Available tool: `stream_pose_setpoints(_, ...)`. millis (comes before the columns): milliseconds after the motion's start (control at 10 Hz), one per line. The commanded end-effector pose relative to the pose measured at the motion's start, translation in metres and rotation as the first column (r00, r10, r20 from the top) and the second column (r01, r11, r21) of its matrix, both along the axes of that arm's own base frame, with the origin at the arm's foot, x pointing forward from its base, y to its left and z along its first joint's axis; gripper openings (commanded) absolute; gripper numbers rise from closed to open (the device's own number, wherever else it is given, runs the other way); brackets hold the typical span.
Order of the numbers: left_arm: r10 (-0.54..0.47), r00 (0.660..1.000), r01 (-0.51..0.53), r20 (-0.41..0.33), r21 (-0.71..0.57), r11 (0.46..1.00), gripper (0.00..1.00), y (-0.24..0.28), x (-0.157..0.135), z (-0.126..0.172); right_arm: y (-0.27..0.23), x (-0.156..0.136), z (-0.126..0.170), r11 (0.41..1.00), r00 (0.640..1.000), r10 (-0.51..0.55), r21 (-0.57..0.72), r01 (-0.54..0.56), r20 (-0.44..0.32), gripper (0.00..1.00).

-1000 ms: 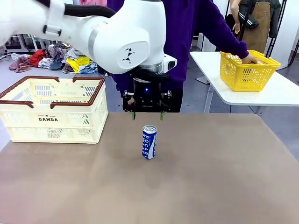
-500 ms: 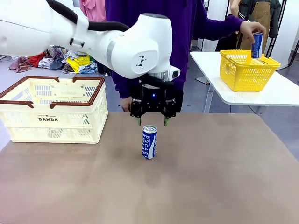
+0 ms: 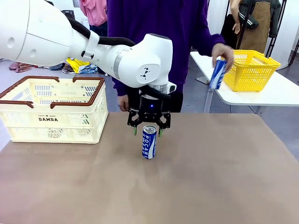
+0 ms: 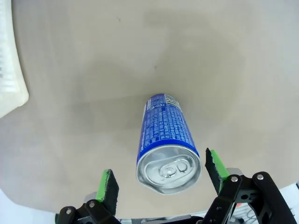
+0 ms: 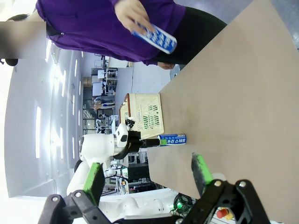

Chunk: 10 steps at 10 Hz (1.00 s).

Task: Place the drinks into the Shopping basket.
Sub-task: Pick up one drink and place it into the Shopping basket.

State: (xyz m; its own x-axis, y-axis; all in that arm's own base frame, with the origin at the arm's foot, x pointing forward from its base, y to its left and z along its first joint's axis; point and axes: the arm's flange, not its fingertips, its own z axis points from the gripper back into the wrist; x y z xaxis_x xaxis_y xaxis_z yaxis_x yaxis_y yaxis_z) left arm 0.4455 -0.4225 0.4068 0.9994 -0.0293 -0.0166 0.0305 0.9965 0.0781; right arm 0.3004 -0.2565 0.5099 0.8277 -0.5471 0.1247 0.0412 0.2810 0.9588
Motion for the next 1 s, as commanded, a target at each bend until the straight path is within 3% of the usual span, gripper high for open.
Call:
stream_pose_setpoints(0,0.021,0.999,-0.021,-0.027,-0.004,1.000,1.00,0.001,0.003,0.000,-0.001,0.001,0.001,1.000,1.000,0.006,0.003,-0.006,0.028,1.00)
stream_pose_setpoints(200,-0.071,0.997,0.063,-0.041,-0.177,0.982,1.00,0.038,-0.007,0.030,-0.001,0.001,0.001,1.000,1.000,0.006,0.003,-0.006,0.028,1.00)
stream_pose_setpoints(500,-0.085,0.990,0.123,0.111,-0.409,0.904,1.00,0.170,-0.052,0.129,-0.001,0.001,0.001,1.000,1.000,0.006,0.003,-0.006,0.028,1.00)
stream_pose_setpoints(700,-0.159,0.986,0.164,0.056,-0.541,0.825,1.00,0.262,-0.056,0.164,-0.001,0.001,0.001,1.000,1.000,0.006,0.003,-0.006,0.028,1.00)
stream_pose_setpoints(800,-0.222,0.975,0.193,0.031,-0.617,0.763,1.00,0.306,-0.054,0.167,-0.001,0.001,0.001,1.000,1.000,0.006,0.003,-0.006,0.028,1.00)
stream_pose_setpoints(900,-0.223,0.975,0.169,0.012,-0.693,0.701,1.00,0.352,-0.050,0.164,-0.001,0.001,0.001,1.000,1.000,0.006,0.003,-0.006,0.028,1.00)
